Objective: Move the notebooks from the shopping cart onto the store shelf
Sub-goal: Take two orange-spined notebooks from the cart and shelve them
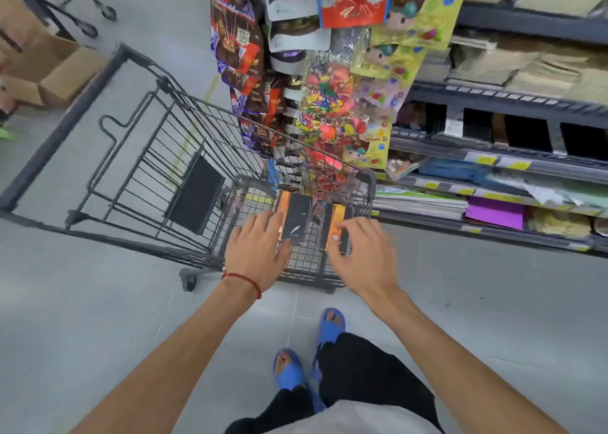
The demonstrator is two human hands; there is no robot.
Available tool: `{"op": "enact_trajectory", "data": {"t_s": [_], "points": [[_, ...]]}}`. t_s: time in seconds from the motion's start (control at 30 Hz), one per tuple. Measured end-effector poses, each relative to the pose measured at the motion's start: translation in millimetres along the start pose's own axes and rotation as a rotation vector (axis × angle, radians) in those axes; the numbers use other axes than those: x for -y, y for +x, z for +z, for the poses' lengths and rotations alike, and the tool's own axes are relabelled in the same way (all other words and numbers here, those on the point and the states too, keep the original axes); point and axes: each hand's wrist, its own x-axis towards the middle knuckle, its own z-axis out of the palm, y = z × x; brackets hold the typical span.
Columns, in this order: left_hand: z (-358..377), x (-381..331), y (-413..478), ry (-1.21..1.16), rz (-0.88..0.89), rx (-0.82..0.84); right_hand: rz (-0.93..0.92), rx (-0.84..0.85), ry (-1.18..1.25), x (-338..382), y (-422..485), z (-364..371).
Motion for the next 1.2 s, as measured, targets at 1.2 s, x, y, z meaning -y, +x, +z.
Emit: {"op": "enact_trajectory", "data": {"t_s": [1.2], "points": [[335.3, 106.6, 223.5, -0.527, -0.364, 0.594, 0.425, 0.350, -0.009, -34.6, 129.3, 320.8]]}}
